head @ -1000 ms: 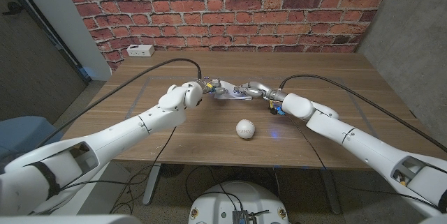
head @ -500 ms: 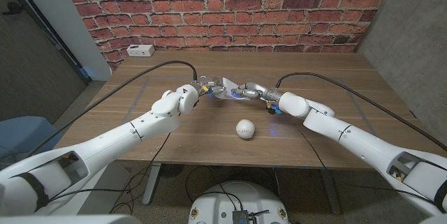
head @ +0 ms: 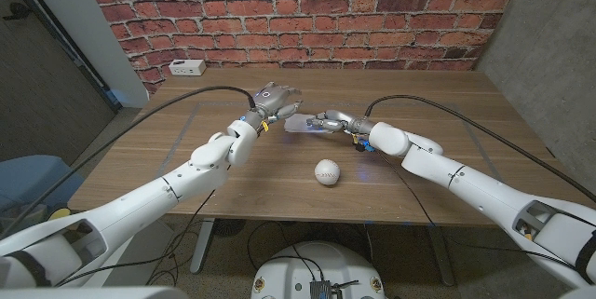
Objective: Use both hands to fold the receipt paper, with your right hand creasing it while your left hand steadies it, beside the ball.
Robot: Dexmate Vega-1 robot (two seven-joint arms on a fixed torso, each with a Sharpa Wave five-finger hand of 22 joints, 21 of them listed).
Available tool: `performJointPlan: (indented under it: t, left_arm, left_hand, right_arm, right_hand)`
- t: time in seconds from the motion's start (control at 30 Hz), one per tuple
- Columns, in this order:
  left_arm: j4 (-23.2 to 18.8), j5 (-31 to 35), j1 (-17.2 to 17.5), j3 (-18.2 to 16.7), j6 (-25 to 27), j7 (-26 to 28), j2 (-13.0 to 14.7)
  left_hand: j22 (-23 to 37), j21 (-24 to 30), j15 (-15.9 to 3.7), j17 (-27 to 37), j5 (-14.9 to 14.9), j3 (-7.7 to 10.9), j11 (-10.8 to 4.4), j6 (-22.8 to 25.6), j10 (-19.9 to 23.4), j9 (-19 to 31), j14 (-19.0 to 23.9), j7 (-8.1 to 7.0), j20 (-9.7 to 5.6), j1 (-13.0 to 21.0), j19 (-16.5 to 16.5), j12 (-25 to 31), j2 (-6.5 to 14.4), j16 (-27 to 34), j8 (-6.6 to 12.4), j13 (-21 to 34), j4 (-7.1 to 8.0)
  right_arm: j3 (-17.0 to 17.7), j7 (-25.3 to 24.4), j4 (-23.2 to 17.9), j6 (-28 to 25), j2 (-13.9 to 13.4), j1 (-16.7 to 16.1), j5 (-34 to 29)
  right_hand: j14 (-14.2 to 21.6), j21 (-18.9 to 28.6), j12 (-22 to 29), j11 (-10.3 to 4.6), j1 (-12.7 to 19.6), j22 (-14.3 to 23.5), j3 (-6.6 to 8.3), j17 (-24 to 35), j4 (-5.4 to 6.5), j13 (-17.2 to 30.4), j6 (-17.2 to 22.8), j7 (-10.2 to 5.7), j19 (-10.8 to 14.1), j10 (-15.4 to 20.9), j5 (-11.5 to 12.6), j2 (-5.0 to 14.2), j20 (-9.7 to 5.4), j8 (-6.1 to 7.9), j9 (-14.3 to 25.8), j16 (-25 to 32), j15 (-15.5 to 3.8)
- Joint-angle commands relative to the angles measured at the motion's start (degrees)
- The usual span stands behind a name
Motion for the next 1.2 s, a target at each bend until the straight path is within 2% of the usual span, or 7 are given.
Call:
performJointPlan:
  t: [0.03, 0.2, 0.3, 0.43, 0.53, 0.7, 1.2]
  left_arm:
    - [-1.8, 1.8, 1.1, -1.8, 0.1, -2.5, 0.4]
    - [-3.2, 1.8, -0.4, -1.0, 5.5, -13.2, -0.4]
    - [-3.4, 1.5, -1.4, -0.5, 8.3, -18.3, -1.1]
    - [-2.8, 0.8, -4.2, 1.1, 12.2, -27.6, -2.1]
    - [-1.8, -0.7, -6.5, 2.2, 13.7, -33.5, -2.7]
    - [0.4, -2.8, -8.7, 3.8, 13.5, -37.1, -3.2]
    - [3.6, -4.4, -11.8, 7.9, 11.6, -39.8, -4.1]
  left_hand:
    - [0.6, 1.3, -0.37, 1.7, -0.1, -1.45, 0.81, 4.5, 1.1, 0.3, 1.1, 3.53, 0.46, -0.5, 0.7, 1.9, -0.4, 0.8, 1.98, 1.5, 1.12]
    - [0.7, 2.7, -0.96, -1.4, -0.1, -1.22, 0.04, 11.7, 6.3, -0.3, 3.1, 7.41, 0.08, -1.2, 2.3, 3.4, -1.5, -0.5, 3.79, 1.0, 0.89]
    - [0.6, 4.7, -1.45, -4.4, -0.2, -1.07, -0.13, 15.7, 11.1, -1.4, 8.2, 7.55, -0.41, -2.2, 5.8, 3.8, -2.1, -0.3, 3.95, -0.6, 1.05]
    - [0.5, 6.1, -1.68, -6.0, -0.1, -1.01, -0.40, 18.2, 13.2, -2.1, 12.5, 7.89, -0.81, -3.3, 8.3, 3.3, -2.3, 0.0, 3.68, -2.0, 1.55]
    - [0.3, 5.6, -1.80, -6.6, 0.0, -1.22, -0.48, 16.5, 11.5, -2.5, 10.5, 7.59, -0.77, -4.6, 6.7, 1.8, -2.3, -1.5, 2.12, -2.8, 2.41]
    - [-1.1, 1.9, -1.93, -7.0, 0.3, -1.09, -1.25, 12.3, 3.5, -2.8, -0.9, 7.61, 0.28, -8.9, -1.9, -4.2, -1.7, -6.5, -2.56, -5.6, 6.82]
    - [-1.5, 0.4, -3.33, -7.1, 0.8, -1.91, -1.92, 9.6, 0.5, -2.8, -7.5, 7.80, -0.36, -12.1, -4.6, -6.0, -1.7, -6.7, -4.14, -6.3, 10.80]
  right_arm:
    - [-0.3, -0.1, 0.1, -0.1, 0.3, 0.4, -0.2]
    - [-0.3, -0.2, 0.1, 0.1, 0.3, 0.5, -0.3]
    - [-0.2, -0.3, 0.4, 0.5, 0.3, 0.6, -0.1]
    - [-0.1, -0.4, 0.3, 0.8, 0.2, 0.5, 0.0]
    - [0.1, -0.4, 0.4, 1.2, 0.1, 0.5, 0.1]
    - [0.2, -0.5, 0.5, 1.7, 0.0, 0.4, 0.4]
    - [0.7, -0.4, 0.4, 2.4, -0.5, 0.0, 0.7]
  right_hand:
    - [0.7, 0.3, 0.1, 0.01, -0.5, 0.3, 0.34, 0.1, 0.02, 0.1, 0.6, -0.09, 0.2, 0.6, 0.4, 0.07, 0.20, 0.37, 0.1, 0.1, -0.16]
    - [0.7, 0.3, 0.0, -0.04, -0.5, 0.3, 0.43, 0.1, -0.05, 0.1, 0.6, -0.07, 0.2, 0.6, 0.4, 0.07, 0.20, 0.37, 0.1, 0.0, -0.19]
    - [0.7, 0.3, 0.0, -0.05, -0.5, 0.3, 0.47, 0.1, -0.07, 0.1, 0.6, -0.08, 0.2, 0.6, 0.4, 0.08, 0.21, 0.35, 0.1, 0.0, -0.18]
    - [0.7, 0.3, 0.0, -0.03, -0.5, 0.3, 0.50, 0.0, -0.06, 0.1, 0.5, -0.06, 0.2, 0.6, 0.4, 0.09, 0.19, 0.33, 0.0, 0.0, -0.19]
    - [0.7, 0.2, 0.0, 0.04, -0.5, 0.3, 0.53, 0.0, -0.08, 0.1, 0.5, -0.10, 0.3, 0.6, 0.4, 0.09, 0.20, 0.33, 0.0, -0.1, -0.29]
    - [0.8, 0.2, 0.0, 0.08, -0.5, 0.3, 0.57, 0.0, -0.13, 0.1, 0.5, -0.08, 0.3, 0.7, 0.4, 0.04, 0.16, 0.32, 0.0, -0.1, -0.19]
    - [0.9, 0.2, -0.1, 0.09, -0.5, 0.3, 0.62, 0.0, -0.15, 0.1, 0.5, 0.02, 0.4, 0.7, 0.4, 0.08, 0.12, 0.31, 0.0, -0.2, -0.13]
